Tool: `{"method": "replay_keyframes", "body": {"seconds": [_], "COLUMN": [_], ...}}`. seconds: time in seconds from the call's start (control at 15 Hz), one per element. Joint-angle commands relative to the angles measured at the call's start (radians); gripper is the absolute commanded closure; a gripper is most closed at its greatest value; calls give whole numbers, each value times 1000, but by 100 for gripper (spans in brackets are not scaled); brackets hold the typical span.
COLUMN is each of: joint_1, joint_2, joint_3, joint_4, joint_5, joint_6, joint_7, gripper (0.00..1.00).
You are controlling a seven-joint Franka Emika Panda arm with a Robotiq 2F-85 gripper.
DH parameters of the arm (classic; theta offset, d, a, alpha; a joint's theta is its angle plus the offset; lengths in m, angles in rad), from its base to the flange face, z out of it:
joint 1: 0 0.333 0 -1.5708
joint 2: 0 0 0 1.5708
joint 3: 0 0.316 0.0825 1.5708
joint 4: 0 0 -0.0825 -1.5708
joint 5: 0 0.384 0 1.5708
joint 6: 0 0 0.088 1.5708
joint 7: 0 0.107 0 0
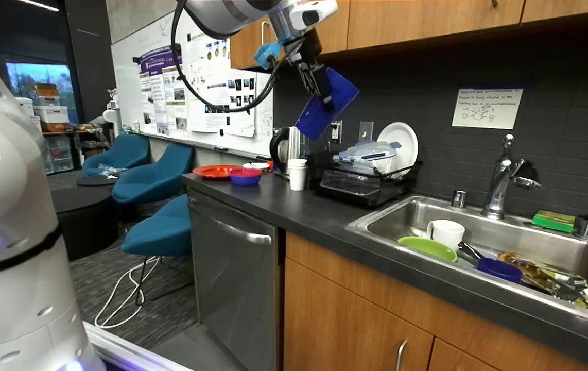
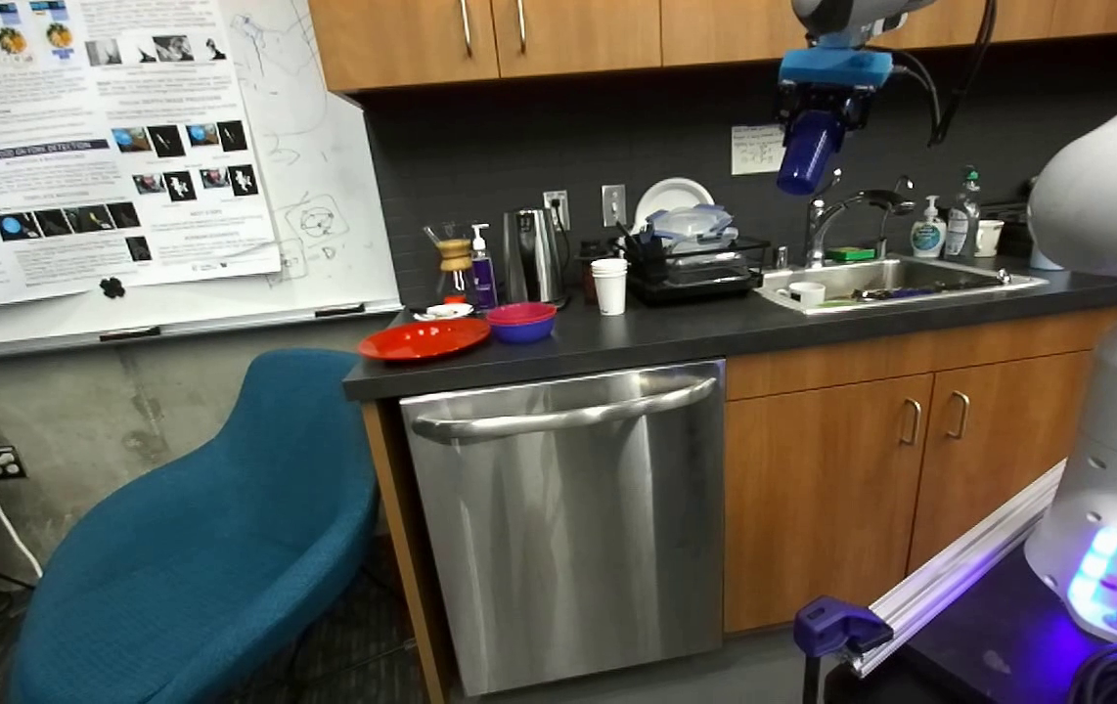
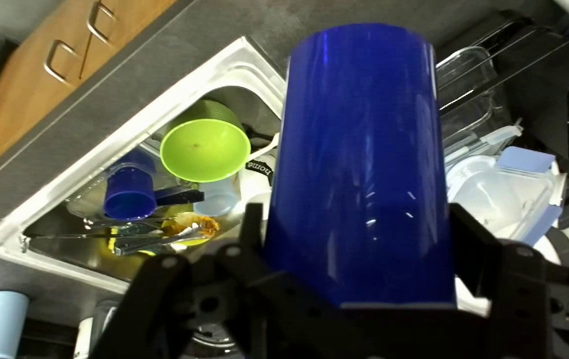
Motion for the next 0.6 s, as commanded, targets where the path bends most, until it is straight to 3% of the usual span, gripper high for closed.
{"method": "replay_keyframes", "body": {"seconds": [0.0, 0.53], "joint_1": [55, 155], "joint_2": [93, 245], "joint_3": [-82, -148], "joint_4": [119, 177], "joint_5": [-39, -167], "joint_6": [-103, -141], "joint_7": [30, 136], "gripper": [40, 40]}}
